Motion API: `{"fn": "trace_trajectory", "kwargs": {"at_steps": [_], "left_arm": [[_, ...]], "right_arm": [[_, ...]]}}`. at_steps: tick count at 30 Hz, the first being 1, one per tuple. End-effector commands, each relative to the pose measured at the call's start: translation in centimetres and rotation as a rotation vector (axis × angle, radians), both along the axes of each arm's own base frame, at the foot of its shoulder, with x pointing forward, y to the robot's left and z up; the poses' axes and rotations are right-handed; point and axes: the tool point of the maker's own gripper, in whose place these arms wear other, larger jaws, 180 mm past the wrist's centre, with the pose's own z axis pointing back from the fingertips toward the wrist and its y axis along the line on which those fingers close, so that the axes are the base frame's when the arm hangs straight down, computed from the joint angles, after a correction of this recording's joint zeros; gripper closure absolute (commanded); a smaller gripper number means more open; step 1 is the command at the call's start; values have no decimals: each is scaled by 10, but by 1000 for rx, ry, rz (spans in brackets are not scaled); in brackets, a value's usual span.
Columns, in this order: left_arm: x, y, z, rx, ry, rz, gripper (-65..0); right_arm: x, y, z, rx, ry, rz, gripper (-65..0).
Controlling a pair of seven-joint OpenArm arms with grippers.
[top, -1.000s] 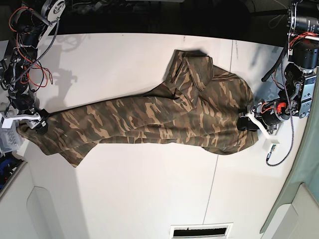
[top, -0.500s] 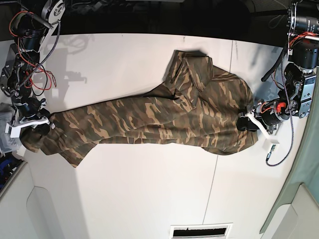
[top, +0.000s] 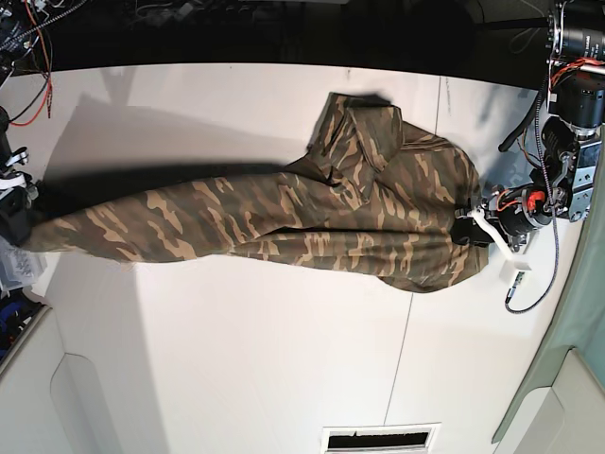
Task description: Layout the t-shirt on the table in an organized manner, then fold the t-shirt properly
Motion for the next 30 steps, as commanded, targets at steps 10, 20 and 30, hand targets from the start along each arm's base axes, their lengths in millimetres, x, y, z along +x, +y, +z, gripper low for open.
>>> {"fn": "trace_trajectory", "kwargs": {"at_steps": [10,20,30], "left_arm": [[-27,17,-19,94,136,-7,-301],[-25,17,-18,97,126,-7,-301],[-27,28,-18,138,135,-4,-301]], "right_arm": [[24,30,67,-147,-182,102,0],[65,45,41,-157,-146,140,0],[92,10,65,-249,-155,113,0]]}}
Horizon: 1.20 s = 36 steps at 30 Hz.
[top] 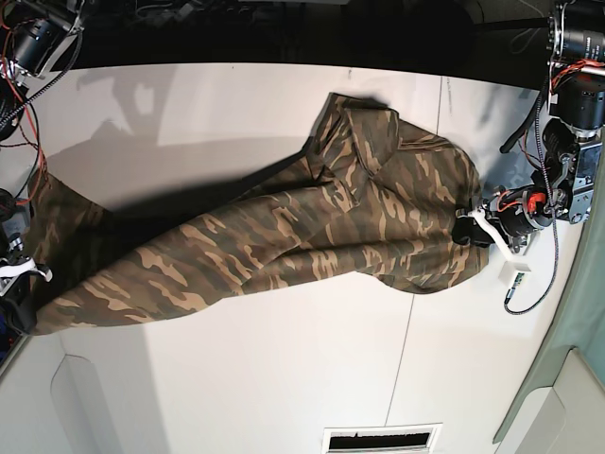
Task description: Layout the t-shirt on the table in an organized manner, then fold the t-shirt properly
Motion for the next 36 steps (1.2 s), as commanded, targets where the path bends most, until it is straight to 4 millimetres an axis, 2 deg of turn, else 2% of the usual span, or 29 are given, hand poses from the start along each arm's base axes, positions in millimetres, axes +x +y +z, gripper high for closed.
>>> {"fn": "trace_trajectory", "kwargs": {"at_steps": [1,5,8,11,14,15,16,19,22,23,28,31,33,36], "left_arm": [[-26,25,-17,118,130,9,-301],[-25,23,-18,115,128,11,-301],[-26,22,-18,112,129,10,-301],[-25,22,-18,112,128,10,-301],[-26,22,-18,112,129,10,-301],[-25,22,-18,109,128,11,-301],[-25,21,-18,106,128,13,-301],[-32,14,-18,69,164,-16,-301],[-22,-22,4,-102,107,-99,-301],[-16,-26,13,-125,76,-103,-301],[5,-38,64,-180,-32,-164,-301],[17,-39,92,-176,-99,-185,-301],[24,-38,107,-155,-140,-192,-301],[25,-49,121,-147,-170,-237,-301]], "right_arm": [[4,-8,20,-25,-60,-12,0],[-1,-11,6,-29,-18,-20,0],[-5,-14,-17,2,39,-27,0],[-8,-19,-50,55,119,-42,-9],[-14,-24,-88,124,214,-74,-193],[-18,-25,-101,146,246,-85,-233],[-22,-25,-112,170,272,-89,-255],[-39,-18,-135,251,343,-77,-257],[-49,-8,-140,300,370,-51,-257],[-50,-7,-140,310,369,-43,-257],[-59,-13,-138,299,364,-54,-257],[-59,-15,-137,298,360,-57,-257],[-58,-14,-136,309,352,-55,-257],[-58,-14,-135,310,348,-56,-257]]}}
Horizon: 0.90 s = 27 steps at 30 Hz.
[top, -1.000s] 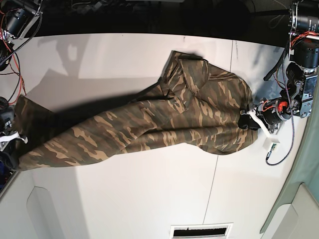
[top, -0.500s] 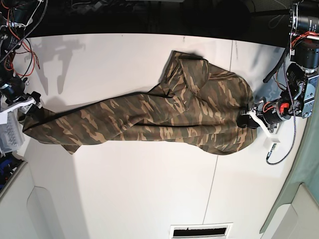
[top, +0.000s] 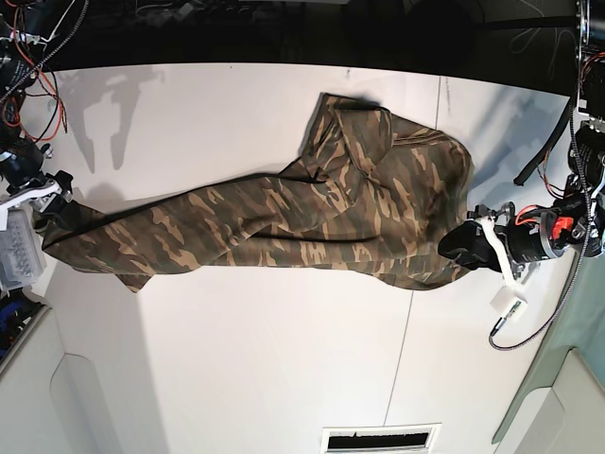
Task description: Layout the t-shirt on the table in an organized manner, then fold the t-shirt properly
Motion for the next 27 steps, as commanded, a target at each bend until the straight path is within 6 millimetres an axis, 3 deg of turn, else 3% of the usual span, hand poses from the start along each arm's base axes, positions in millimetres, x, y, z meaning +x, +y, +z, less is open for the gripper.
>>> {"fn": "trace_trajectory", "kwargs": {"at_steps": [1,6,9,12,18,22,27], "left_arm": [[6,-4,18,-22,-46,-19,-301],[-21,-36,17,-63,-48,-111,-301],[-40,-62,4,-105,-21,-133,-301],[-46,-82,-13,-90,-34,-133,-302],[-42,-93,-36,-55,-32,-62,-302],[-51,-103,-49,-76,6,-88,-302],[-61,-123,-49,-123,32,-145,-302]], "right_arm": [[9,-7,17,-17,-59,-1,-257],[11,-8,20,-18,-76,-9,-257],[14,-10,24,-20,-101,-21,-257],[16,-11,26,-21,-116,-31,-257],[14,-12,24,-32,-103,-27,-370],[15,-12,24,-32,-104,-27,-371],[15,-12,24,-33,-103,-27,-371]]}}
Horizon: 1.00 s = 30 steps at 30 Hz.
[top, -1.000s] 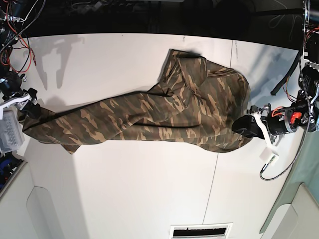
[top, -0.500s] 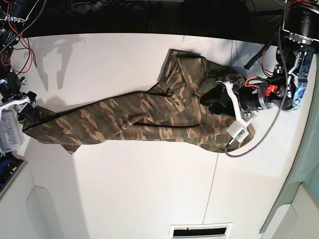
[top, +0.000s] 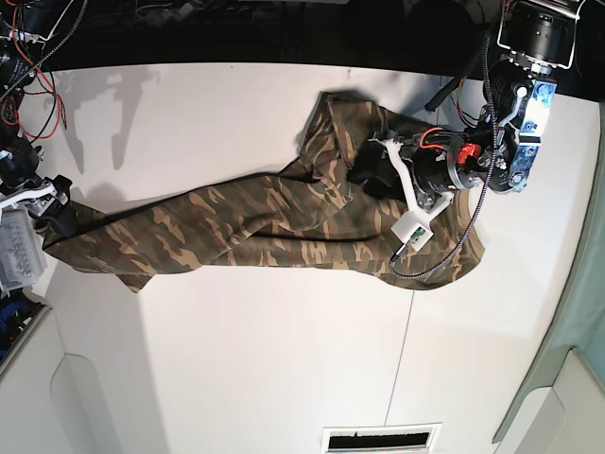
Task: Layout the t-shirt on the table in an organized manner, then fold the t-shirt properly
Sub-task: 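Drag the held shirt fabric with the left gripper toward the robot base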
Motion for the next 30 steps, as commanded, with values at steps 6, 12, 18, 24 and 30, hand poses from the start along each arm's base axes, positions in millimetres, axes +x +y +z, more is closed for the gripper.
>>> {"fn": "trace_trajectory", "kwargs": {"at_steps": [6,12,18,24,30], "left_arm": [[13,-13,25,-94,-4,-24,-302],[28,-21,47,-157,-6,-40,-302],[20,-24,40,-147,12,-55,-302],[18,-23,19,-15,-10,-63,-302],[25,-19,17,12,-32,-34,-302]], "right_arm": [[9,-7,17,-26,-55,-1,-371],[6,-8,12,-41,-36,2,-371],[6,-8,12,-40,-35,3,-371],[6,2,8,-15,-34,2,-371],[5,22,-1,33,-28,0,-371]]}}
